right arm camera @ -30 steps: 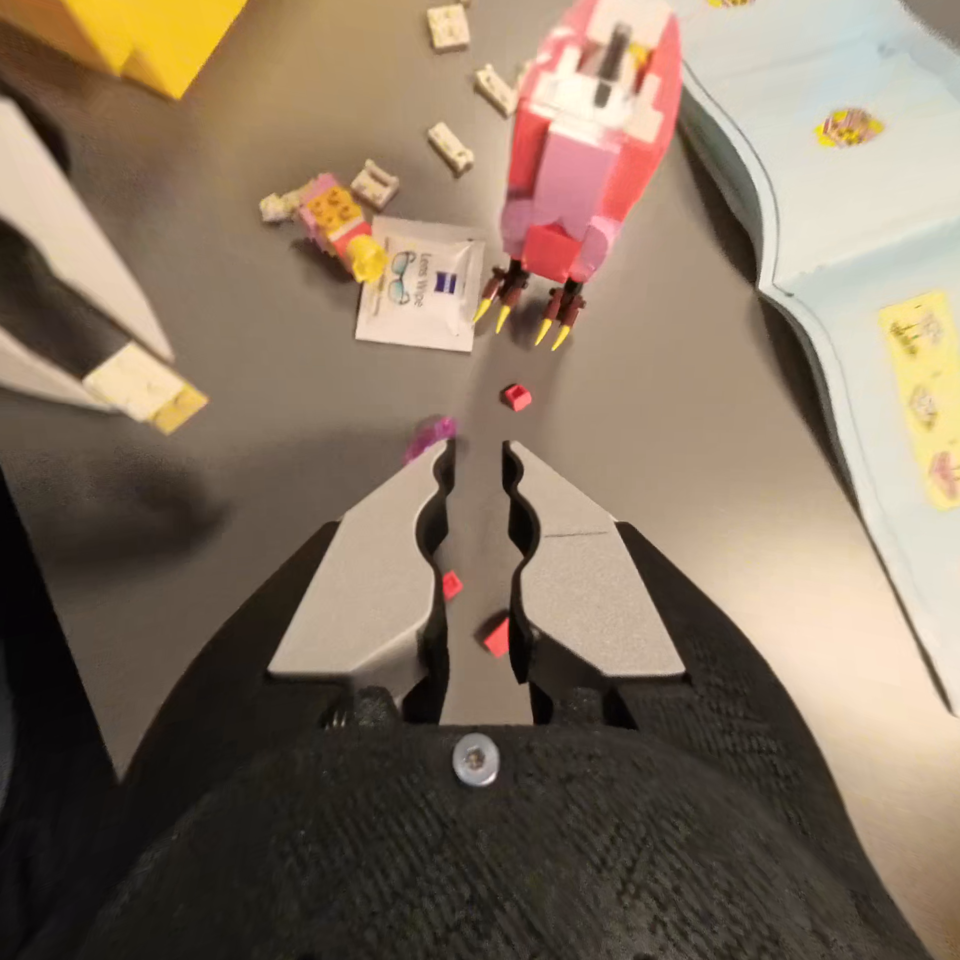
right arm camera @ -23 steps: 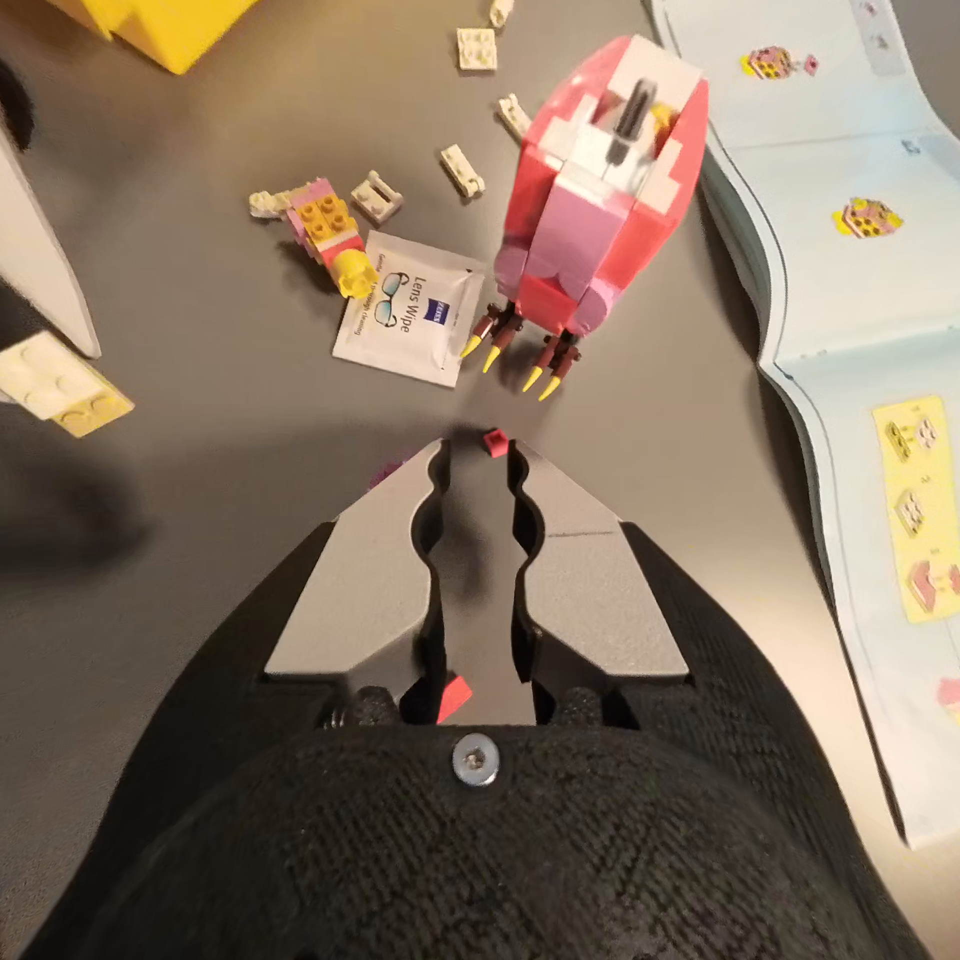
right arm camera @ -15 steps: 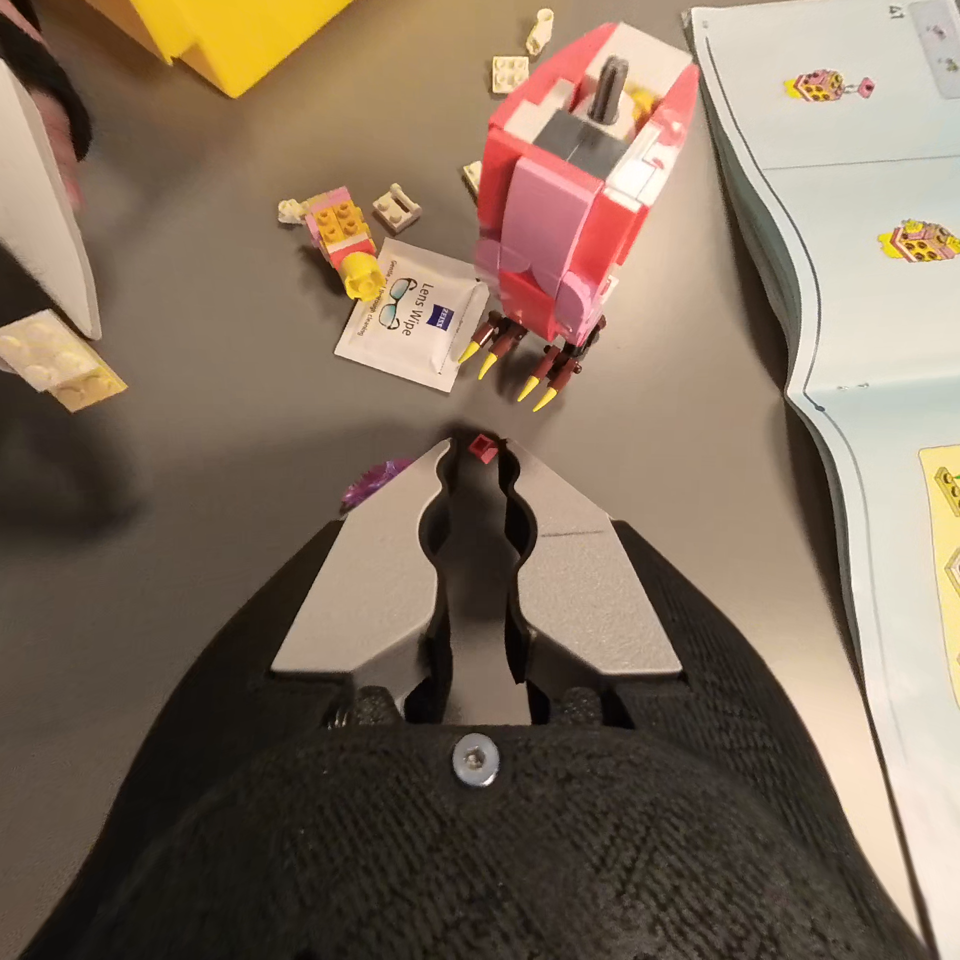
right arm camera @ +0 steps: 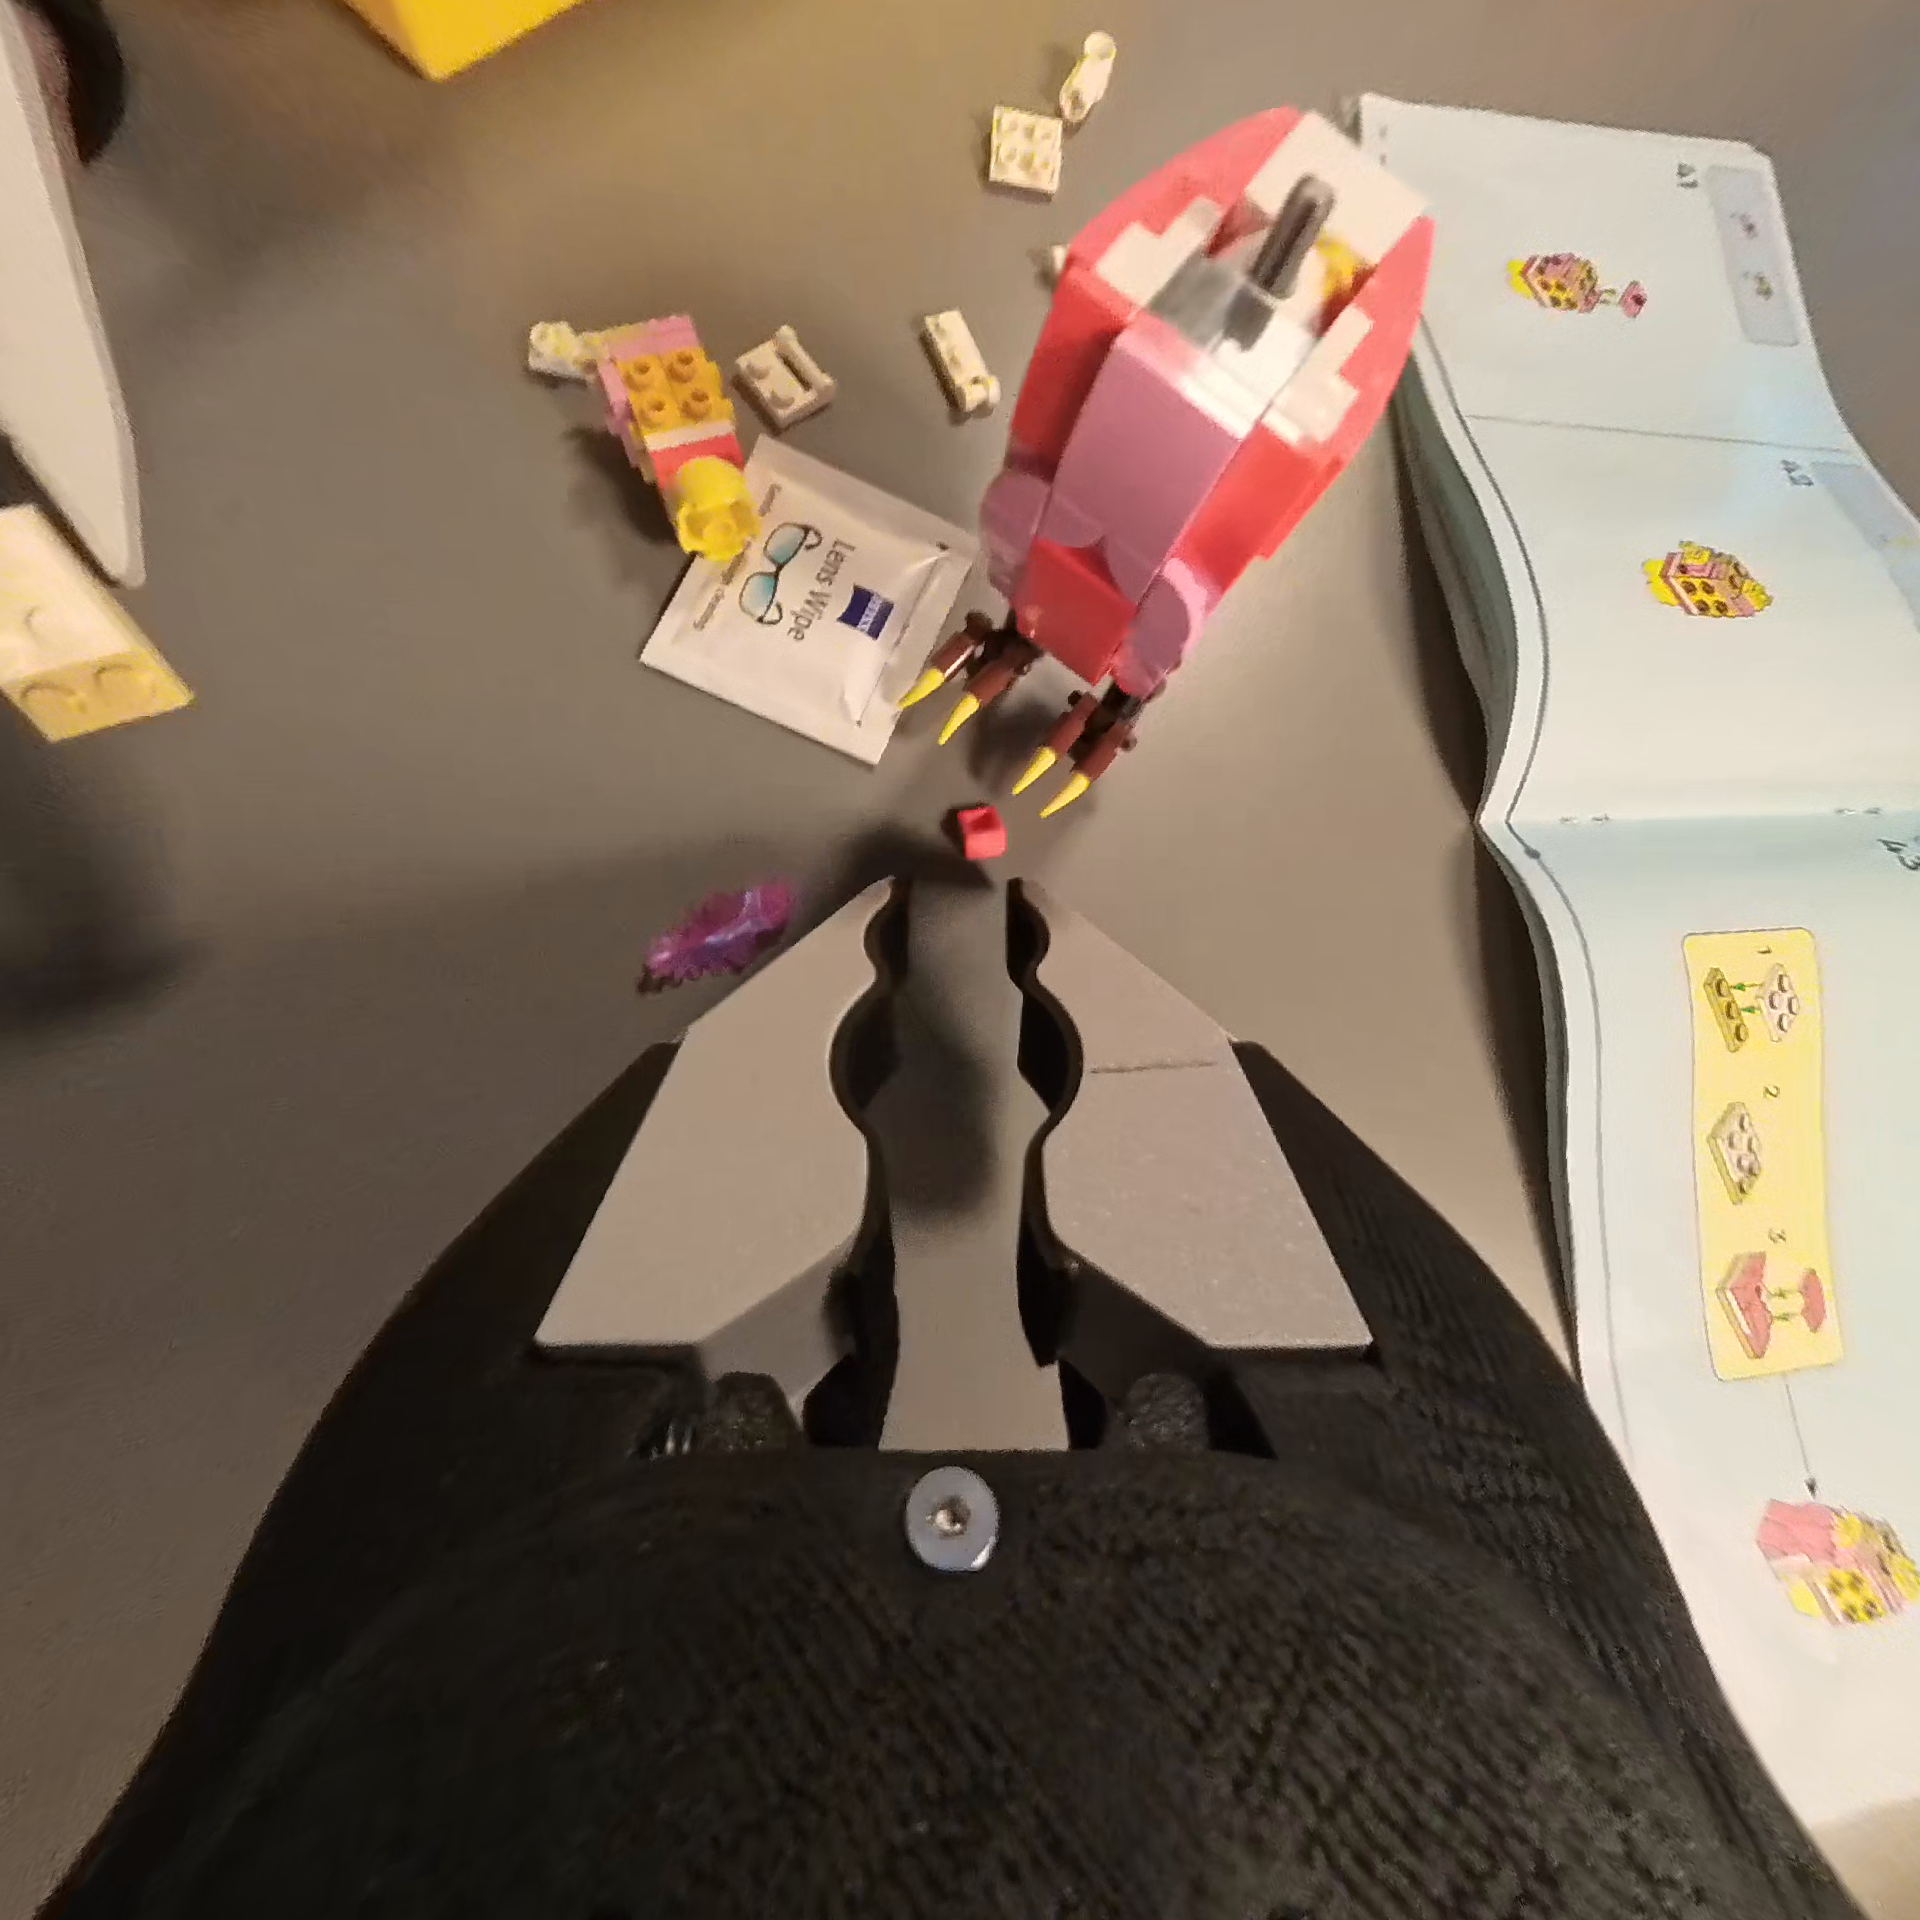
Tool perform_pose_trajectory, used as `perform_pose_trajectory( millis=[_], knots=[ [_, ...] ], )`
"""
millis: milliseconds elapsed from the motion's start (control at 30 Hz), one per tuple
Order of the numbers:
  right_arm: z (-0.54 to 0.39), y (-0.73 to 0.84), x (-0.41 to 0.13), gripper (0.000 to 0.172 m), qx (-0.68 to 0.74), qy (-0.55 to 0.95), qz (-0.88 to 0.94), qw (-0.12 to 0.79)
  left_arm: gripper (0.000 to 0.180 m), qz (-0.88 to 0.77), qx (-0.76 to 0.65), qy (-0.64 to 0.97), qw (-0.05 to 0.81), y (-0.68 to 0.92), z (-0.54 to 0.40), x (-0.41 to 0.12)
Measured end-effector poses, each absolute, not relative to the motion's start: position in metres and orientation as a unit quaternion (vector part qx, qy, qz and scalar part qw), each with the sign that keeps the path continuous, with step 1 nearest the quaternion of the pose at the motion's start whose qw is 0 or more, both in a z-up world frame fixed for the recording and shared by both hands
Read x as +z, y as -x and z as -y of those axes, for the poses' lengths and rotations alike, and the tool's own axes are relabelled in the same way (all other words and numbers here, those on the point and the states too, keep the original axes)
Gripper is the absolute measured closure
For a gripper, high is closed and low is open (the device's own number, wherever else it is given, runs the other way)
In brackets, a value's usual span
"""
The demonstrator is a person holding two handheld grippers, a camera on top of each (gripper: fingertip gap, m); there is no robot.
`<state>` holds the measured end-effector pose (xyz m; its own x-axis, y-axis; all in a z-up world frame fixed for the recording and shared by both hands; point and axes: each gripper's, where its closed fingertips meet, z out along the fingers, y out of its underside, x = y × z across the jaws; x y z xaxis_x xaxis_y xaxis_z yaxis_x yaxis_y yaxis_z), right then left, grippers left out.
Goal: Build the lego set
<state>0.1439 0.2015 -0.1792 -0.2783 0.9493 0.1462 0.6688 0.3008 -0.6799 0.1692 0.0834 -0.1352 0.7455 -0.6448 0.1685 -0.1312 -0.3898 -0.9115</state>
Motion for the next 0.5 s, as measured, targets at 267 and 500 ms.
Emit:
perform_pose_trajectory(
  millis=[267,500],
  knots=[
    [-0.197,-0.130,-0.181,0.156,0.327,0.533,0.742,0.243,0.166,-0.242,-0.268,0.792,0.493,-0.169,-0.084,-0.135],
    [-0.199,-0.129,-0.181,0.165,0.340,0.532,0.739,0.235,0.166,-0.240,-0.272,0.792,0.491,-0.169,-0.084,-0.135]
  ],
)
